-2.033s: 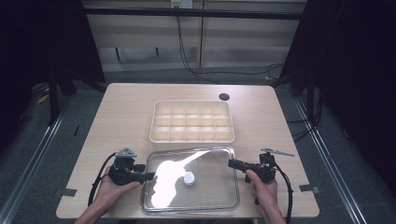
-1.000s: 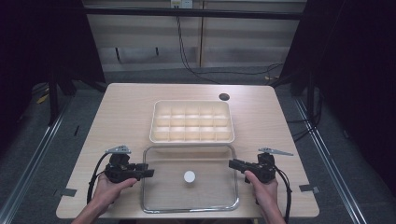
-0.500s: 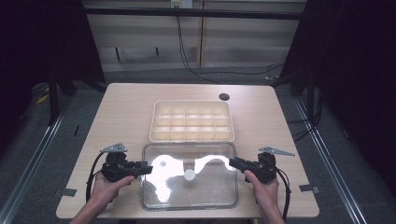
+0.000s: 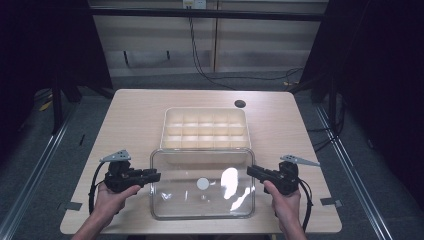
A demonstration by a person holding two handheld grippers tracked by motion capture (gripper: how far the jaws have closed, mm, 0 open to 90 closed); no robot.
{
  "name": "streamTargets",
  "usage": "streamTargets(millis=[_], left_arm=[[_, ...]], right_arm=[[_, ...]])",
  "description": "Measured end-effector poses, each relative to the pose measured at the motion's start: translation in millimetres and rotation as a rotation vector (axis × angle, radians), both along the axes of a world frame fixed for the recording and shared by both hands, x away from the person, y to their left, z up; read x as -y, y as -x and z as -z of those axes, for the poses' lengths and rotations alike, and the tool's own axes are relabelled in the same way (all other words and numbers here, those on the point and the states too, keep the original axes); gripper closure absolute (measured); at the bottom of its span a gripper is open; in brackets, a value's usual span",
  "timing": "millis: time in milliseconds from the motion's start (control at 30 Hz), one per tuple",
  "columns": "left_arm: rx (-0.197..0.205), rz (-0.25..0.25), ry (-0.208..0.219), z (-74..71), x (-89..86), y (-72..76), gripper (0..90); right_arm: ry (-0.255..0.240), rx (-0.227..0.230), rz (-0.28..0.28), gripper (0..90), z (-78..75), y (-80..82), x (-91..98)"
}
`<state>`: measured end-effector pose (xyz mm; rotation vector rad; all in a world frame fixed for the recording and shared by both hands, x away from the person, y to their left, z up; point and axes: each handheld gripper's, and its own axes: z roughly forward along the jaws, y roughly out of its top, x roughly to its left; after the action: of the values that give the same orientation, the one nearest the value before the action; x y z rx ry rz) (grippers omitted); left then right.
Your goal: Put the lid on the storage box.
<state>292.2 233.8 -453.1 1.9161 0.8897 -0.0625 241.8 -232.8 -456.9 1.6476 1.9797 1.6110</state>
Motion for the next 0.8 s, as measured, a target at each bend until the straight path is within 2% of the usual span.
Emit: streamTargets(millis=[133, 333, 667, 800], left_arm=[[-0.004, -0.008, 0.004, -3.4, 0.3, 0.4, 68.6], [0.031, -0.012, 0.001, -9.4, 0.4, 2.9, 69.6], [0.048, -0.03, 0.028, -14.9, -2.0, 6.0, 72.3], [0.053, -0.034, 0.026, -17.0, -2.8, 5.8, 72.9]], right_arm=[[0.002, 0.007, 0.003, 71.4, -2.3, 0.8, 0.1], [0.0, 0.026, 0.007, 71.9, -6.9, 2.2, 0.0], [0.004, 0.046, 0.009, 72.1, -13.3, 2.0, -0.8], [0.001, 0.052, 0.008, 72.2, -15.1, 2.5, -1.6]])
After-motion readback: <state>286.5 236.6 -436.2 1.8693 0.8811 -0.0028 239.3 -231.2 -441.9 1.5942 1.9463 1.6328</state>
